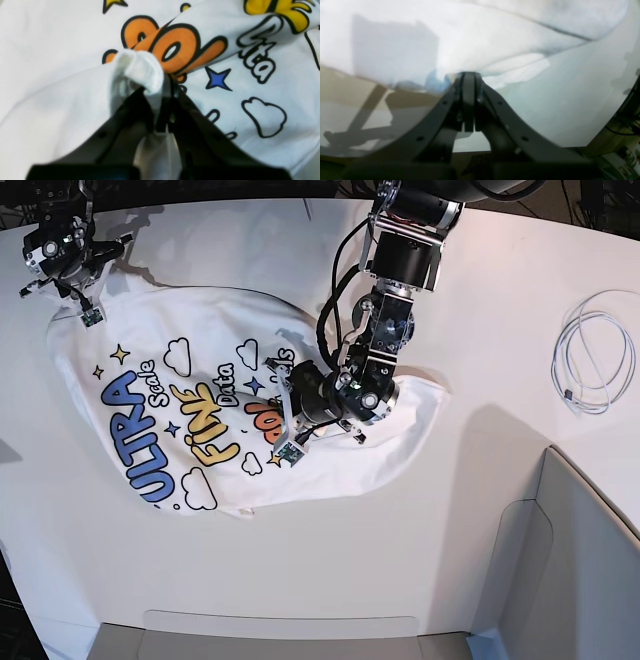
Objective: Layout the t-shirt on the table in an organized manner, then fold the t-shirt properly
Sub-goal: 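Reach the left gripper to the bunched shirt fabric near the print, then grasp the bunched fabric with the left gripper and pull it toward the hem, then release the fabric and raise the left gripper away from the shirt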
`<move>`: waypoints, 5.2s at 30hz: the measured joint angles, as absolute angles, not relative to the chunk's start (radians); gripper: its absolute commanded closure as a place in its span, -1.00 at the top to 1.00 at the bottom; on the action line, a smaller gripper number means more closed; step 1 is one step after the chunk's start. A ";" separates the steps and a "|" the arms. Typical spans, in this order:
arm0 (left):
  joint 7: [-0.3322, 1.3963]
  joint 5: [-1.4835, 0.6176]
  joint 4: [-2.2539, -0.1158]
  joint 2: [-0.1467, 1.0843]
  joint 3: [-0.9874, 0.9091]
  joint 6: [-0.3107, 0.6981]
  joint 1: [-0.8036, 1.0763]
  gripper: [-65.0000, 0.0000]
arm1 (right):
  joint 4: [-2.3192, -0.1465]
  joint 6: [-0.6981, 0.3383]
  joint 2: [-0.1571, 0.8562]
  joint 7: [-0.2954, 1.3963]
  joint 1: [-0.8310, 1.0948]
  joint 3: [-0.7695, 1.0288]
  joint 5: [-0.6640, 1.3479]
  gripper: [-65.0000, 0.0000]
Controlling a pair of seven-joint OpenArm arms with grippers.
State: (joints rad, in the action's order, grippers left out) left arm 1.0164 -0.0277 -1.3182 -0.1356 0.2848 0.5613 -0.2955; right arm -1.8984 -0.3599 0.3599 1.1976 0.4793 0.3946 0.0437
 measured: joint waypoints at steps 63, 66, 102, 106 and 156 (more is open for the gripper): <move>0.766 -0.928 -1.362 0.178 0.366 0.278 -0.126 -0.47 | -1.900 -0.360 0.349 1.200 0.477 0.397 0.038 -1.00; 0.767 -0.881 -1.291 0.134 0.370 0.292 -0.171 -0.43 | -1.900 -0.360 0.348 1.198 0.477 0.397 0.038 -1.00; 0.853 -0.864 -1.291 -0.024 0.399 0.288 -0.202 -0.72 | -1.900 -0.360 0.348 1.196 0.480 0.397 0.038 -1.00; 0.854 -0.863 -1.291 -0.019 0.397 0.284 -0.205 -1.00 | -1.900 -0.360 0.348 1.196 0.480 0.397 0.036 -1.00; 0.862 -0.862 -1.744 0.303 0.019 -0.022 0.222 -1.00 | -1.902 -0.356 0.369 1.207 0.468 0.347 0.027 -1.00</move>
State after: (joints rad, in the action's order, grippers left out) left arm 0.8623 -0.8616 -1.7439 0.3035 0.0189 -0.0223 0.2218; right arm -1.9022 -0.3557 0.3695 1.2072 0.4683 0.3466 0.0269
